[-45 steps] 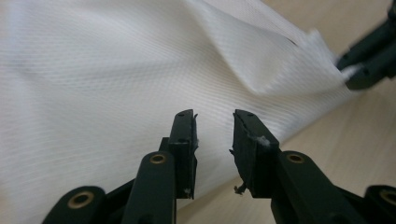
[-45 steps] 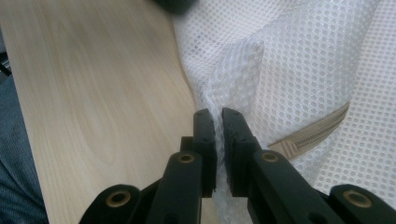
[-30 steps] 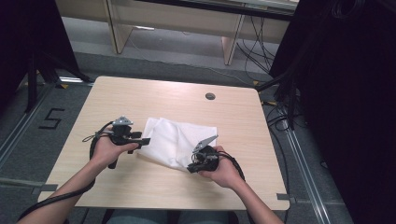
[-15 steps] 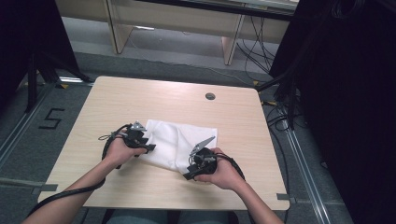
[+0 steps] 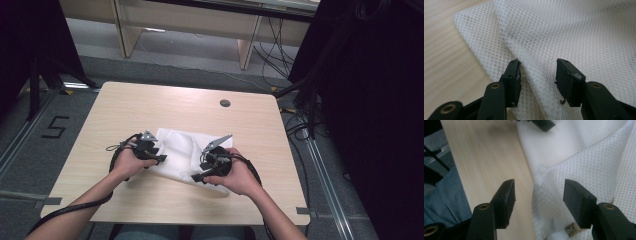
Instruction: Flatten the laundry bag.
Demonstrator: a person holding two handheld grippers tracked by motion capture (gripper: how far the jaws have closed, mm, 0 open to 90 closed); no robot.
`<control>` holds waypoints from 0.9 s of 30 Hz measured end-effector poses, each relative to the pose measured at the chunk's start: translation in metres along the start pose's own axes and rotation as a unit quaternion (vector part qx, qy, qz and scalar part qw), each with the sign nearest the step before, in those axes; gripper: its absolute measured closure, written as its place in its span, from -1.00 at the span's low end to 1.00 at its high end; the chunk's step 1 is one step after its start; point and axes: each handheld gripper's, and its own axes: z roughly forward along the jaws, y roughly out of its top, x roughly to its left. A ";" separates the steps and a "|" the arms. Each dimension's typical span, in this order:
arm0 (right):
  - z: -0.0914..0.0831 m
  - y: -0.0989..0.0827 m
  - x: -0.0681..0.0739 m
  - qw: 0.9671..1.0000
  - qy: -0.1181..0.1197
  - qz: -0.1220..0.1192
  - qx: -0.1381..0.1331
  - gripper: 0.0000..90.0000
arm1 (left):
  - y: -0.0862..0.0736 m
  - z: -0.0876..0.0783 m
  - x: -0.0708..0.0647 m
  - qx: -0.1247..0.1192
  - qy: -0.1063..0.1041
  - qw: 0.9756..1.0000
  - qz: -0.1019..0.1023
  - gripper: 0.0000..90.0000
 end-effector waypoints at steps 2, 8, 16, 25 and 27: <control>0.000 0.003 -0.002 1.000 -0.001 0.006 0.000 -0.04 | 0.000 0.000 0.000 0.000 0.000 1.000 0.000 0.22; 0.016 0.020 -0.018 0.997 -0.037 0.070 -0.007 -0.12 | 0.000 0.000 -0.001 -0.001 0.006 1.000 0.007 0.22; 0.038 0.033 -0.036 0.984 -0.132 0.111 0.056 0.16 | -0.001 0.001 -0.001 -0.001 0.004 1.000 0.013 0.22; 0.036 0.044 -0.037 0.971 -0.171 0.111 0.127 0.98 | -0.001 0.001 -0.002 -0.002 0.007 1.000 0.014 0.22; 0.035 0.044 -0.038 0.971 -0.171 0.106 0.131 0.98 | -0.001 0.001 -0.002 -0.002 0.006 1.000 0.014 0.22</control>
